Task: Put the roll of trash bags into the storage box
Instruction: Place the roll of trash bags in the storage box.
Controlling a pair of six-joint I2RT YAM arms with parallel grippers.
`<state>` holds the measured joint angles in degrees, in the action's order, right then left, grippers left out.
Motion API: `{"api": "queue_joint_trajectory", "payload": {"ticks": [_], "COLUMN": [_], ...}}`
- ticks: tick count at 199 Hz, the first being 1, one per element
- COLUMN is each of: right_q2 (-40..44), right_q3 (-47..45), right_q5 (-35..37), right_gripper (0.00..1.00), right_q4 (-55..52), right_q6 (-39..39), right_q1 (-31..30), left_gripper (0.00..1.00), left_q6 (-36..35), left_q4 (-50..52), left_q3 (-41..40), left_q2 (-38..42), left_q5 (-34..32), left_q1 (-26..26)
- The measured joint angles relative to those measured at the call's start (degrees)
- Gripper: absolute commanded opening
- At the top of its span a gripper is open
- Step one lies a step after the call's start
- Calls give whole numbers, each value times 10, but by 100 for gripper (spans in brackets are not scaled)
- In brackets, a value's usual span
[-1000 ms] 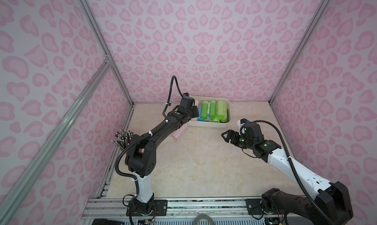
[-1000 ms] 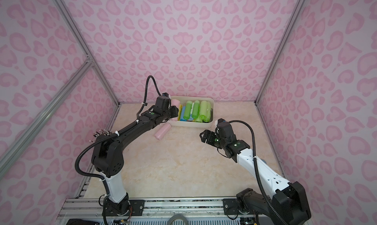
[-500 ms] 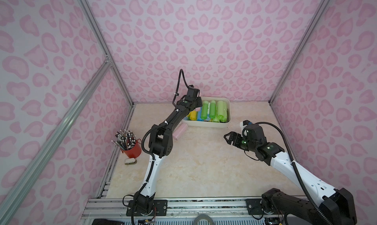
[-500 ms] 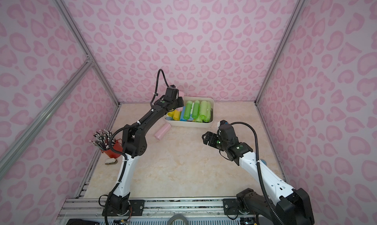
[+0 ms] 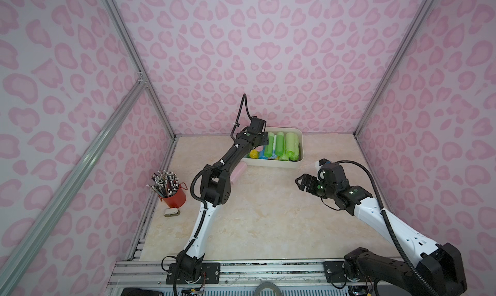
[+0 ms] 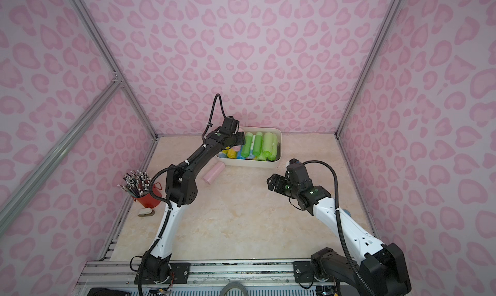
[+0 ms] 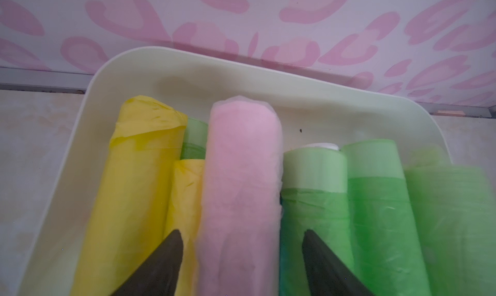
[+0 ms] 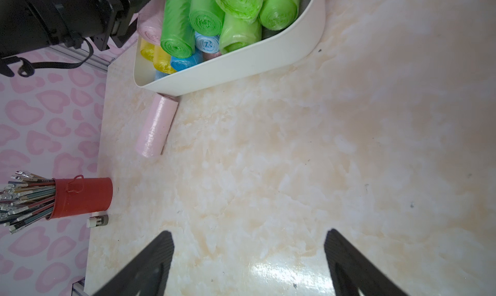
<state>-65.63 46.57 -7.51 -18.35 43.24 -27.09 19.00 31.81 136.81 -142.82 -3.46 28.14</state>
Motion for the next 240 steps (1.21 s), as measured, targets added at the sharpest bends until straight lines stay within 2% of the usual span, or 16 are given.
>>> {"api": "queue_joint_trajectory", "payload": {"ticks": [13, 31, 80, 140, 213, 240], "right_q2": [0, -1, -12, -15, -63, -111], "right_q3": [0, 0, 14, 30, 83, 110], "right_q5": [0, 0, 0, 0, -3, -12], "right_gripper": [90, 90, 90, 90, 90, 90], "right_q4": [-1, -1, -12, -33, -42, -43], "right_q6": [-1, -4, -4, -8, -22, -30], "right_q1": [0, 0, 0, 0, 0, 0], "left_gripper": [88, 100, 100, 100, 100, 100], "left_q6": [-2, -11, -10, -10, 5, 16], "left_q4": [0, -4, -32, -96, -188, -207], "left_q3": [-11, -40, -117, -277, -560, -659], "left_q2": [14, 38, 101, 230, 435, 489], "left_q5": [-9, -20, -30, -58, -129, -143], "left_q1": [1, 4, 8, 11, -21, -30]}}
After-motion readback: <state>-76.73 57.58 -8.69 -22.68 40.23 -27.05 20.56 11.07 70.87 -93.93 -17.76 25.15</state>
